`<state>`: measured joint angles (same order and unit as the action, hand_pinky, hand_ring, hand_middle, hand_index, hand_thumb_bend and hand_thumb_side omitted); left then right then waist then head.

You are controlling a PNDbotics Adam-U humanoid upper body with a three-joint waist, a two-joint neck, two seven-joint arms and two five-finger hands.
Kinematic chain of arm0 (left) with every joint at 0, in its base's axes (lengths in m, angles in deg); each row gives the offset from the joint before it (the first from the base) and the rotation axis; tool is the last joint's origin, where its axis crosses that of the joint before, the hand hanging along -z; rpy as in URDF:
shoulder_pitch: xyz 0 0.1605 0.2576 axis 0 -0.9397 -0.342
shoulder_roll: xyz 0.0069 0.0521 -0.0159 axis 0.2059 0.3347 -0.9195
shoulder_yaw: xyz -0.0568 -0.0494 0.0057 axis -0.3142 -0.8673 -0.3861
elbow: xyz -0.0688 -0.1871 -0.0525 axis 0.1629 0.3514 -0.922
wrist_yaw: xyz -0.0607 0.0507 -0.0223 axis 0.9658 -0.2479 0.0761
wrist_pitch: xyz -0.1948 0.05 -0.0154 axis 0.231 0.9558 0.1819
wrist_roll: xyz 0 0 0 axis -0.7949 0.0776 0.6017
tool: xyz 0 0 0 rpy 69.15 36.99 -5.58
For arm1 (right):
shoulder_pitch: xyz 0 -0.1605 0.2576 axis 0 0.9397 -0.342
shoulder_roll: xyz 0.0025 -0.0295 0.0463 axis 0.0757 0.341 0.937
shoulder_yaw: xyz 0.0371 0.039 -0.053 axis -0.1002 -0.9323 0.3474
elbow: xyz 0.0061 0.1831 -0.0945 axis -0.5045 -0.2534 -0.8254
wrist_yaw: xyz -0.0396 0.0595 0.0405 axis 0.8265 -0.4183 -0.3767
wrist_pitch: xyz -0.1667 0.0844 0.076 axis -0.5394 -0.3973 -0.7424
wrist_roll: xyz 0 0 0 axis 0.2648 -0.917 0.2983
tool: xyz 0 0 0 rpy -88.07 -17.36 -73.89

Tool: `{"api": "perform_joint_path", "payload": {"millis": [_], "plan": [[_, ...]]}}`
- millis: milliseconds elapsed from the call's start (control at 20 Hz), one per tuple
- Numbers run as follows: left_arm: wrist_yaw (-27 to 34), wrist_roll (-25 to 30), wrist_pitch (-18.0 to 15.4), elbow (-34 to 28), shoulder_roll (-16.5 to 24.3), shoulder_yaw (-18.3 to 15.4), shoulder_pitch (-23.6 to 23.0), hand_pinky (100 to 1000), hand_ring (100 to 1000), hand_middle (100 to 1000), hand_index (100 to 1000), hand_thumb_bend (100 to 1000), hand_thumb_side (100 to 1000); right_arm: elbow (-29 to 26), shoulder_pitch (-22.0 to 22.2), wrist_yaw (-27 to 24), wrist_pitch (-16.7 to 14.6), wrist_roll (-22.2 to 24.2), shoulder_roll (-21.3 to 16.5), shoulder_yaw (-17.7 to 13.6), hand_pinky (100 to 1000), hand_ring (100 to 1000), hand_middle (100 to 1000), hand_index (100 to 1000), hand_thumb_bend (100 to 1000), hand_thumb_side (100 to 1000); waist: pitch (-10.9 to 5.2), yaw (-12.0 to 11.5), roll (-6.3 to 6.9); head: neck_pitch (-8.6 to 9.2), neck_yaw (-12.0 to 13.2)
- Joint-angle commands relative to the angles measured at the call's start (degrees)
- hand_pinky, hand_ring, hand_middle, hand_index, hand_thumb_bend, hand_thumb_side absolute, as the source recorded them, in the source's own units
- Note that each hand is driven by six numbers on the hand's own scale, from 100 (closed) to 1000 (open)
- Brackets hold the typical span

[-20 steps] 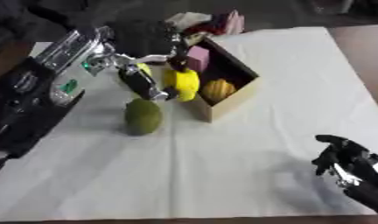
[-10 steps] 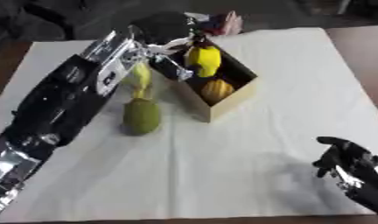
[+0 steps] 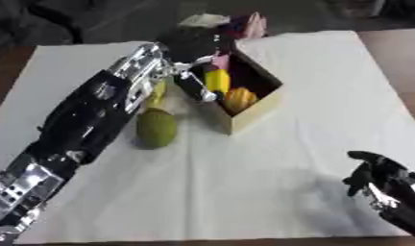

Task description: Pick up objects on the table and place them in the box.

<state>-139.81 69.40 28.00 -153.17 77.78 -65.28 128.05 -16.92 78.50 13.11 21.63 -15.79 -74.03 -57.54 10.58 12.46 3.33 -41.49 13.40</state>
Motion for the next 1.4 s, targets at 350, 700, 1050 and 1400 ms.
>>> {"api": "perform_joint_path", "payload": {"millis": [350,700,1050,1400], "plan": [[20.55,17.90,1.31,-19.00,15.75,-2.80,-5.77,825,766,733,839,292,368,-0.82,-0.35,0.14,-0.18,-0.74,-0.90,-1.07,699,465,482,840,100,406,-0.77,-1.22,0.44,0.85,-1.58],[19.81,28.66,3.86,-23.64,21.15,-3.20,-14.25,831,797,786,870,471,478,-0.82,-0.44,0.25,-0.24,-0.91,-1.23,-1.14,700,465,482,840,100,403,-0.60,-1.47,0.53,1.10,-2.02],[9.65,24.01,3.48,-16.43,17.84,-2.38,-15.25,831,804,806,871,548,493,-0.76,-0.53,0.18,-0.27,-0.92,-1.07,-1.11,699,465,482,840,100,403,-0.57,-1.38,0.23,1.31,-2.06],[3.89,10.41,3.96,-10.91,14.83,-1.04,-15.66,800,741,720,796,446,441,-0.79,-0.57,0.14,-0.25,-0.91,-0.97,-1.08,699,465,482,840,100,404,-0.45,-1.28,0.16,1.28,-2.14]]}}
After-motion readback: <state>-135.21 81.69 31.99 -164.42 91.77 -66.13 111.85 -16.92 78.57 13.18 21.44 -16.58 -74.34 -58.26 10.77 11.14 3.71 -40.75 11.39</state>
